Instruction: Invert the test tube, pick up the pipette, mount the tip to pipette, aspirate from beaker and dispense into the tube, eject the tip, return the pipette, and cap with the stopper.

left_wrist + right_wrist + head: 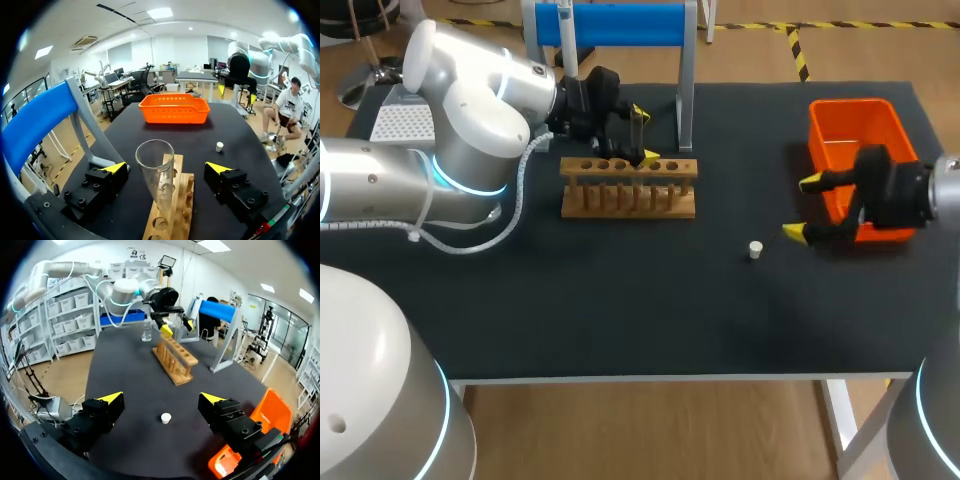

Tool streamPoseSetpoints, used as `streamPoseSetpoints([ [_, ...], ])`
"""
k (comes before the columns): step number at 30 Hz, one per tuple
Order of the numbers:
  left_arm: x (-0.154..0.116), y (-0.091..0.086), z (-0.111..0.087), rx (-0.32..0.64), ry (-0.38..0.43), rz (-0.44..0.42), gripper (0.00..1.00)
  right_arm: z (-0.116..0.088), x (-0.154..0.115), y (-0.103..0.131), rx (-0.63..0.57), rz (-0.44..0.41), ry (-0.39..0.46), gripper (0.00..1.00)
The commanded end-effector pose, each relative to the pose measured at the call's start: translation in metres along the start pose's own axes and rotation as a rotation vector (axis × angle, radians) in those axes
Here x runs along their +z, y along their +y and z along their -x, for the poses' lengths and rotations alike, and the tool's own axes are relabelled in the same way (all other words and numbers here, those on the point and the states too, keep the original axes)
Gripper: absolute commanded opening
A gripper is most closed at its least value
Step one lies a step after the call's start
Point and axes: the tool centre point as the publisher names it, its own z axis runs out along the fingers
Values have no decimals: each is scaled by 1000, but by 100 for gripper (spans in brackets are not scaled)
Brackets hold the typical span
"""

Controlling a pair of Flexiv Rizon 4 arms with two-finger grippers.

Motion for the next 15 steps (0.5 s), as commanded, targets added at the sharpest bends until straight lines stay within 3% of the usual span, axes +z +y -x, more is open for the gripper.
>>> streamPoseSetpoints([
  [1, 1, 0, 1, -1, 2, 2, 100, -6, 17, -11, 15, -26, -23, 100],
  [5, 1, 0, 1, -1, 2, 2, 100, -9, 25, -21, 9, -64, -26, 100],
  [15, 1, 0, 1, -1, 2, 2, 100, -9, 24, -21, 10, -64, -27, 100],
])
